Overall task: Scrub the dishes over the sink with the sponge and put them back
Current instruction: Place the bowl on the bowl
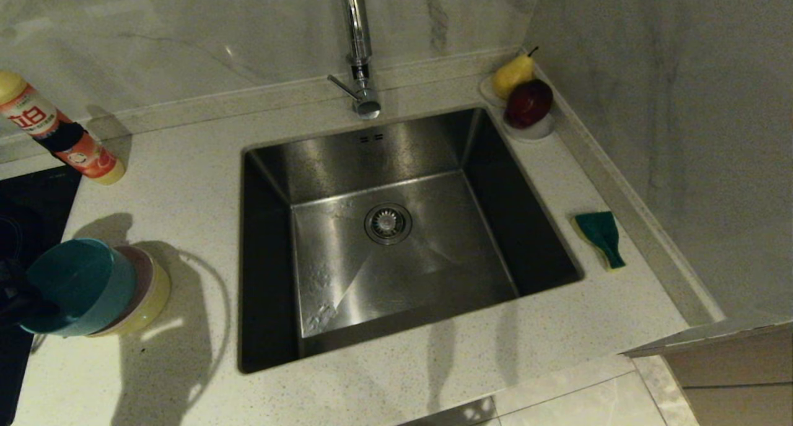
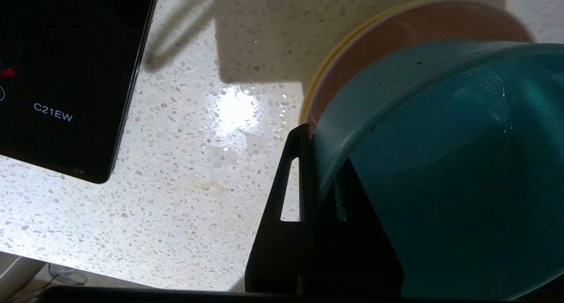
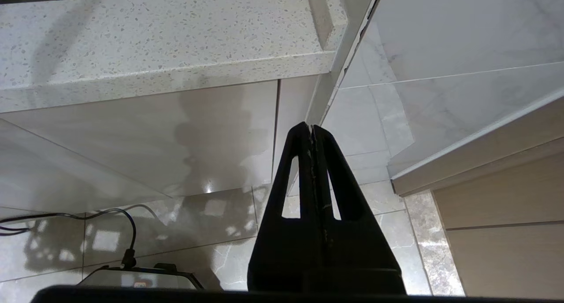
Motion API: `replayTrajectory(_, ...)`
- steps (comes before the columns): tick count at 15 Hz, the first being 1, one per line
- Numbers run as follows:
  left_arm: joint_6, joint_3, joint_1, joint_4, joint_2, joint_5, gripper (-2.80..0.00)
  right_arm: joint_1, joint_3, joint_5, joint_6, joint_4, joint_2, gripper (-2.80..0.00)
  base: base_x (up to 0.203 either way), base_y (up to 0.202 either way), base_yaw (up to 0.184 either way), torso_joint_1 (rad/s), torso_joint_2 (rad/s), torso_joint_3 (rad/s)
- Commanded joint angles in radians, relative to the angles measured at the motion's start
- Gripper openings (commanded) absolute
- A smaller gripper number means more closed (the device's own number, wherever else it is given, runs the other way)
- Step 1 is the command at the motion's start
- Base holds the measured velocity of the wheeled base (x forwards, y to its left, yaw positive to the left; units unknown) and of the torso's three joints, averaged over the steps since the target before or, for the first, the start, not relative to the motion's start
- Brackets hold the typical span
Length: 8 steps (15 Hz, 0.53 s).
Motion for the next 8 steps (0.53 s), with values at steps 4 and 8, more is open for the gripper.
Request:
replayTrajectory(4,-0.008,-0.008,0.0,0.001,-0.021,-0.005,-2.8,0.0,0.0,0.001,-0.001,0.0,0.001,-2.8,0.0,0.0,0.0,0.0,0.0,0.0)
replayTrajectory(8,0.003,0.0,0.0,-0.001,-0.007,0.004,-2.8,0.0,0.0,0.001,-0.001,0.0,0.001,-2.8,0.0,0.0,0.0,0.0,0.0,0.0)
